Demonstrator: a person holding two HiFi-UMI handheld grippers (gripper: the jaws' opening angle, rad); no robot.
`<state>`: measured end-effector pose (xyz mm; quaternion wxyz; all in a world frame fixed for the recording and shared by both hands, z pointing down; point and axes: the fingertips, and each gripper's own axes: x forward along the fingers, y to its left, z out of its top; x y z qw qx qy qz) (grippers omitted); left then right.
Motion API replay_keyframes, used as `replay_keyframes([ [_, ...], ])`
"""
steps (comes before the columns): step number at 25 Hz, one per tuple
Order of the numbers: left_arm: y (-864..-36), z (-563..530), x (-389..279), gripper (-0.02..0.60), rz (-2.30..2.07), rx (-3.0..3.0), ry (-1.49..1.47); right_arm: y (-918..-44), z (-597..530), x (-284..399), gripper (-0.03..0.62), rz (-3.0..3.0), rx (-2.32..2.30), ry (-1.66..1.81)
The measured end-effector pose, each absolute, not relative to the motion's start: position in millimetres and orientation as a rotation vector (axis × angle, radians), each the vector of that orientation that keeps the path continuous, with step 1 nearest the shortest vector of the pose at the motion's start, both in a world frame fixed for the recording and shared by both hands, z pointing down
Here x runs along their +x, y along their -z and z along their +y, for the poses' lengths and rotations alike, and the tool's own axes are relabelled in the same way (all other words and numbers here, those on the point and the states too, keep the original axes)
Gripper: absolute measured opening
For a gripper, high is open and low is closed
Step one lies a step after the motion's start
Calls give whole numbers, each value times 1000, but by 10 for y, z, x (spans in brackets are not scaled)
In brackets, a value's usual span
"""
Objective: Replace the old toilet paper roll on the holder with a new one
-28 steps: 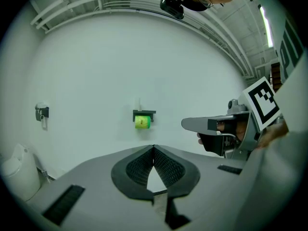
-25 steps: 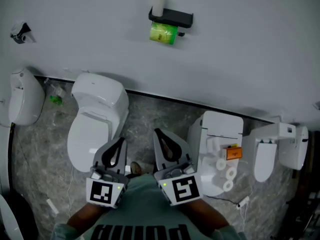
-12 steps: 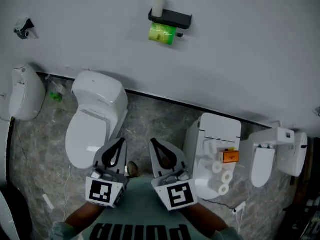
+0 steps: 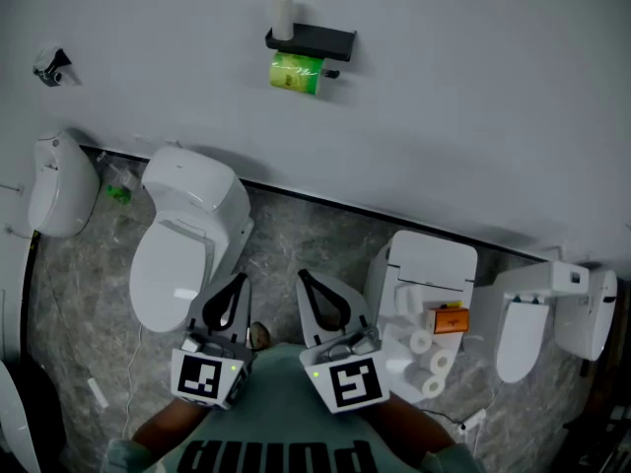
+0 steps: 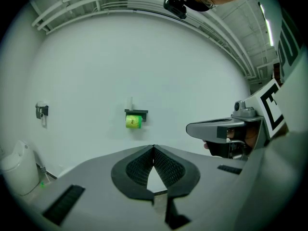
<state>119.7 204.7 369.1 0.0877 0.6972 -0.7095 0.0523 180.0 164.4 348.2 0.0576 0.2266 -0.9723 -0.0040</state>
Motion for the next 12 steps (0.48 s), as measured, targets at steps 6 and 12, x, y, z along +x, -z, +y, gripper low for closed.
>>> replay_keyframes([
  [6,-3711,2044,1169,3,-2132,2050,-148,-3442,1641,1794,3,-2966,715,-3],
  [12,-3694,2098,1101,3,-2125,2071,-143,-3418,1650,1770,3,-2965,778,-27],
])
